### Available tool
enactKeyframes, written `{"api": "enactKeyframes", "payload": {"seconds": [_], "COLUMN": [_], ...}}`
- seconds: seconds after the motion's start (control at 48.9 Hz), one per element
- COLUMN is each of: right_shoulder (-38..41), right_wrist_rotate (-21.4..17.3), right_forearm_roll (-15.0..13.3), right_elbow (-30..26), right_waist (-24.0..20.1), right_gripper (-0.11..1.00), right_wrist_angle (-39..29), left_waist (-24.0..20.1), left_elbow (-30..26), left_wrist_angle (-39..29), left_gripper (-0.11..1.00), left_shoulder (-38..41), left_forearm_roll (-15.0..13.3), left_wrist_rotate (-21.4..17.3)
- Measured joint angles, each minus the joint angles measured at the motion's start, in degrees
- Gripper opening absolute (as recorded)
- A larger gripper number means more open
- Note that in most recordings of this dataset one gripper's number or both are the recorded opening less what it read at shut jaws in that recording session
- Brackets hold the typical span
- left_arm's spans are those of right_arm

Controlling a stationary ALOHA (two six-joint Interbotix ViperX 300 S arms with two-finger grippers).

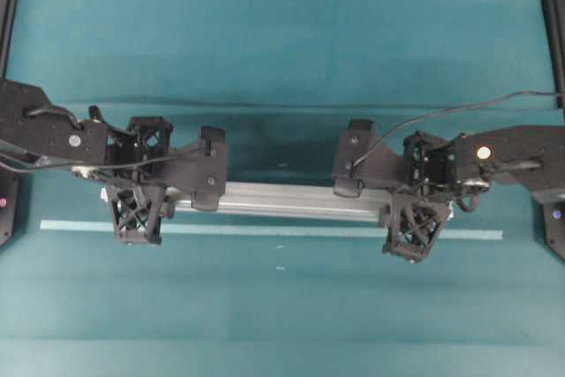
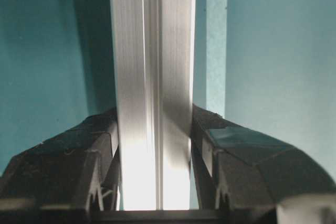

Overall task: Lift the metal rail with both hands.
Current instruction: 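Lower the held rail toward the table with both grippers, then set the rail down straight above the light strip, holding both ends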

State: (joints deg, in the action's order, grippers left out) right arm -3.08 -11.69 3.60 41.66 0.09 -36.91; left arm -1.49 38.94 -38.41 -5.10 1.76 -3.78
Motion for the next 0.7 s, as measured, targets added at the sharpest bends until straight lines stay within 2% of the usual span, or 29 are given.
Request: {"api": "enactKeyframes", "payload": {"seconds": [0.307,0.511,0.696], "right_shoulder": [1.23,2.46,3.16], "right_wrist_rotate": [2.46,3.08,3.25], "right_forearm_roll": [-0.26,-0.26,-0.26], "right_elbow": [0.53,0.97,1.58], "right_waist": [-0.09,0.0,0.09], "right_gripper": [0.42,0.42,0.42], "right_wrist_angle": [0.88,2.11,3.6], "left_waist": [0.88,2.2,2.37], "left_elbow": [-0.09,-0.79,-0.79], "left_wrist_angle": [0.53,0.44,0.53], "left_gripper": [0.31,0.31,0.31], "left_shoulder": [0.35,1.32,1.49], "left_forearm_roll": [0.0,0.0,0.0], "left_wrist_rotate": [0.44,2.72,3.08]}}
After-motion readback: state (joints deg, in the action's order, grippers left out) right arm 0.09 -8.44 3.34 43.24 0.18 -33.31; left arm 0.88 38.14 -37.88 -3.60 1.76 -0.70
